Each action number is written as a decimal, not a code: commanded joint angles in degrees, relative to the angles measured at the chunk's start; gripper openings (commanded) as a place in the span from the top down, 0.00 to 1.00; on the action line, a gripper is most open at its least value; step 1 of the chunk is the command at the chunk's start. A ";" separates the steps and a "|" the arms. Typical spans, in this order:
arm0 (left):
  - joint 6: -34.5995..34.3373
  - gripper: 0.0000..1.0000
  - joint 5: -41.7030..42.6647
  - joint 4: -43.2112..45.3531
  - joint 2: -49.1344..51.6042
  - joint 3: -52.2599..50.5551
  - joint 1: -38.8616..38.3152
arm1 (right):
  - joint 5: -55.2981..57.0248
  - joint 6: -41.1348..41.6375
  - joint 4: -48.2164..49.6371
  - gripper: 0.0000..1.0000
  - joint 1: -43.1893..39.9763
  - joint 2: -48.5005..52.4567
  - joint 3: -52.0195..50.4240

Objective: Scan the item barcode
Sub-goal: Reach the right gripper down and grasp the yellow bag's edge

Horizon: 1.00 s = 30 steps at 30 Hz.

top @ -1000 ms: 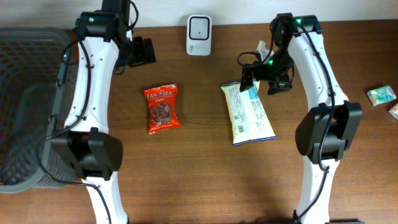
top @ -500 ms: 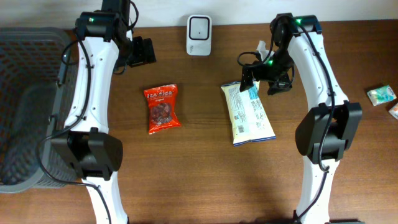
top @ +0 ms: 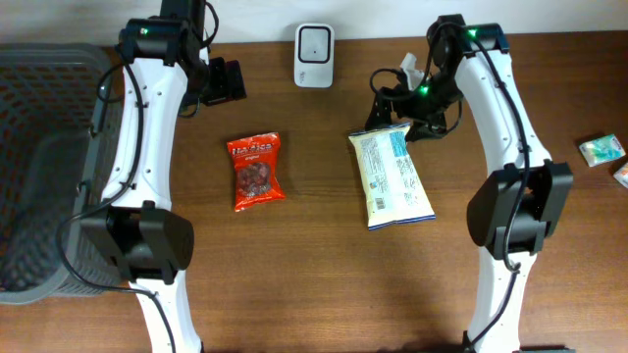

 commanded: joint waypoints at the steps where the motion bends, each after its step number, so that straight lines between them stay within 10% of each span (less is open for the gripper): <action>1: 0.31 0.01 0.44 -0.07 0.39 0.13 0.02 | -0.57 0.28 -0.46 0.02 0.44 -6.88 0.22; 18: 0.31 0.01 0.44 -0.07 0.39 0.13 0.02 | 24.35 -1.66 2.47 0.01 0.85 -1.27 -11.15; 24: 0.31 0.01 0.44 -0.07 0.39 0.13 0.02 | 6.25 -1.70 3.69 0.01 2.84 -1.27 -28.35; 30: 0.31 0.01 0.44 -0.07 0.39 0.13 0.02 | -10.71 -8.76 2.95 0.01 6.01 -1.84 -22.36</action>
